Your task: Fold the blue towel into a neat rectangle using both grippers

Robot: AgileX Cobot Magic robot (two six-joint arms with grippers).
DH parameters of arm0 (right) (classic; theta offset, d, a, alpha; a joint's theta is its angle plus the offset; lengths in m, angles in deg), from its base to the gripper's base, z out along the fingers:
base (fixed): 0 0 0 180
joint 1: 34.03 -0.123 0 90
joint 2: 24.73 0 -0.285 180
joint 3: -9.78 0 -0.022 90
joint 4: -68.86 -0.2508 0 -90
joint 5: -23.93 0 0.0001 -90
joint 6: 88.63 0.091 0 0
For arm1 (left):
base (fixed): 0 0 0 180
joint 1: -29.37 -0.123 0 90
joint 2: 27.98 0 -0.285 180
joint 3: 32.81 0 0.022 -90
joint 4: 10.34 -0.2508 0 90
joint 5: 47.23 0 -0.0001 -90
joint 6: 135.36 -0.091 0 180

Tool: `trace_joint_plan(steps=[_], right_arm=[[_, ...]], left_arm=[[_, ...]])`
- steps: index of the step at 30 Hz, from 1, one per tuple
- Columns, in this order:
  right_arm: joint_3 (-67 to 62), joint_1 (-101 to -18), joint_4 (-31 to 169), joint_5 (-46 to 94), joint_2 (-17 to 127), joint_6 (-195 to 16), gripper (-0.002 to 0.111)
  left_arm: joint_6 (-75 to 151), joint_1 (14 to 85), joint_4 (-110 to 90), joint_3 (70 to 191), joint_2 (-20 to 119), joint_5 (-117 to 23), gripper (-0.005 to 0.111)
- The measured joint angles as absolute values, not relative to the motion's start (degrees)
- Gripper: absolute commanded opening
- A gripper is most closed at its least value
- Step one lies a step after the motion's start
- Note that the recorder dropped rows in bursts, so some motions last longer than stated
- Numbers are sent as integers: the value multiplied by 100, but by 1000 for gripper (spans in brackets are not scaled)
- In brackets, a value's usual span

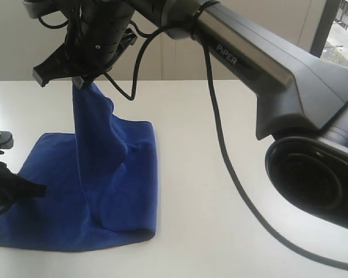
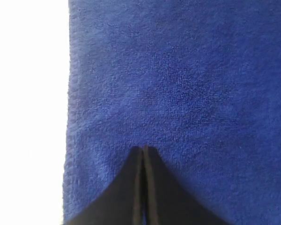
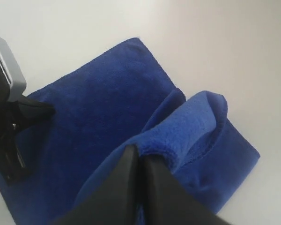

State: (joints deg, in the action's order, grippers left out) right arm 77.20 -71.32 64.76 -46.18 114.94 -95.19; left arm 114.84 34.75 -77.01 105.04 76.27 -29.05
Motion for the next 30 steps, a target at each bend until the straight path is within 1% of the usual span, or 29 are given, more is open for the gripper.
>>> trace_joint_plan(steps=[24,30], right_arm=[[7720,-7132,6476,-4618,11494,-9563,0],[7720,-7132,6476,-4618,11494,-9574,0]], left_arm=[[11546,3475,-7613,10571,7604,-3597,0],[11629,3475,-7613,10544,7473,-4063,0]])
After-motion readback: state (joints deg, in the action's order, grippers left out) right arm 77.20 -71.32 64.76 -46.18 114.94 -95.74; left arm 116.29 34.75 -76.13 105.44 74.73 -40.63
